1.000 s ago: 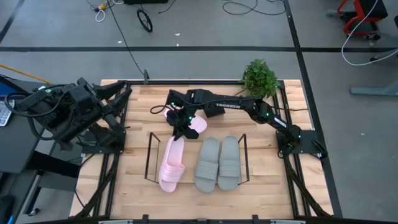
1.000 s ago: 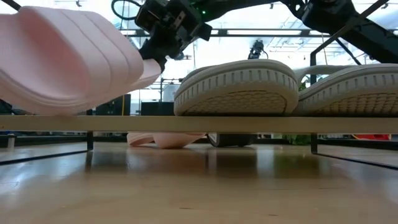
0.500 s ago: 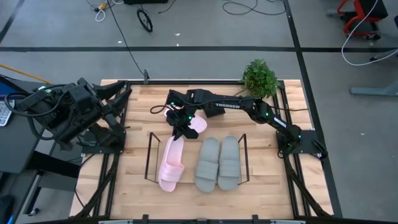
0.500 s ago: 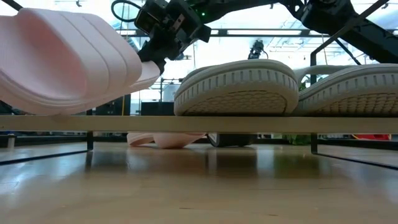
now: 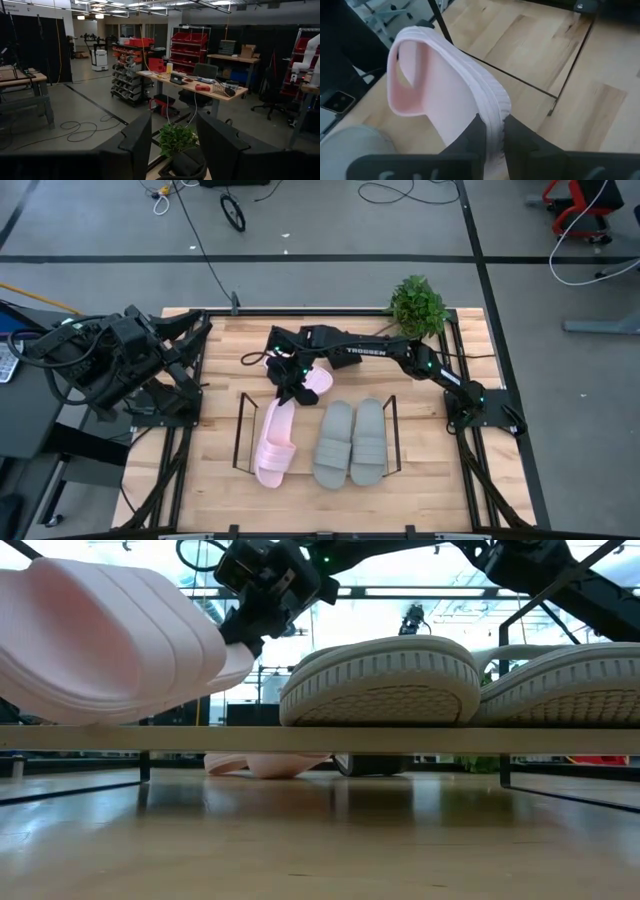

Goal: Pick and place slides into the shelf
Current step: Put the left pink slipper on the shelf

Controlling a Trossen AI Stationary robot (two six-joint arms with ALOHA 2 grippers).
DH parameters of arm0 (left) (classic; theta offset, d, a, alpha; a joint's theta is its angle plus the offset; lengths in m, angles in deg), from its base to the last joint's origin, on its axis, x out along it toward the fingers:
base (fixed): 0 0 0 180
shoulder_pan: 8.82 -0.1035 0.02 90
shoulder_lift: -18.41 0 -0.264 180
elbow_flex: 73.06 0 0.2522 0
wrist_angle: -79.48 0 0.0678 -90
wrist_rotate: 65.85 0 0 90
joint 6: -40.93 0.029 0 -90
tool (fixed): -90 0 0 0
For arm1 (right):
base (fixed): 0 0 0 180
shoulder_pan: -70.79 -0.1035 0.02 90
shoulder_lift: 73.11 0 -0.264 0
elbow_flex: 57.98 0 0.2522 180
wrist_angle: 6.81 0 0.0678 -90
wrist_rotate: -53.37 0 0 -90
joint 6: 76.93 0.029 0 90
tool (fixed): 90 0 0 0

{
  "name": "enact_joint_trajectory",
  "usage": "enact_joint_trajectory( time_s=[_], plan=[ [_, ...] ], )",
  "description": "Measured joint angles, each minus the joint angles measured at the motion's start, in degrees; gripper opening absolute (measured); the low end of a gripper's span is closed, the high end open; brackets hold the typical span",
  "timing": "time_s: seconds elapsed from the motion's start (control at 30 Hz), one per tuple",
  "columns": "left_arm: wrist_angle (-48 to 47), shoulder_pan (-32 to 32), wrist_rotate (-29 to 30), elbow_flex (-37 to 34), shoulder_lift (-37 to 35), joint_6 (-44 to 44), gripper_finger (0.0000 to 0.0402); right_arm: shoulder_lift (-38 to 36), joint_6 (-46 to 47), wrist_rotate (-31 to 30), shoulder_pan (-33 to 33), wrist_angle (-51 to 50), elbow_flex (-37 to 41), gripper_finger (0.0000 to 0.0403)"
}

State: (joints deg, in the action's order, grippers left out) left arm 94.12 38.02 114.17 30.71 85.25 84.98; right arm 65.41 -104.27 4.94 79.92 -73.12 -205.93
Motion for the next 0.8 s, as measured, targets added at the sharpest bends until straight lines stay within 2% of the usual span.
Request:
enact_joint_trajectory(
  time_s=[0.53, 0.8],
  plan=[
    [-0.01, 0.00, 0.00, 0.00, 0.00, 0.07, 0.0162, -0.13, -3.92, -9.56, -1.94, 0.48, 0.00, 0.0056],
    [0.00, 0.01, 0.00, 0.00, 0.00, 0.07, 0.0162, -0.13, -4.26, -12.94, -2.50, 0.61, 0.00, 0.0100]
  ],
)
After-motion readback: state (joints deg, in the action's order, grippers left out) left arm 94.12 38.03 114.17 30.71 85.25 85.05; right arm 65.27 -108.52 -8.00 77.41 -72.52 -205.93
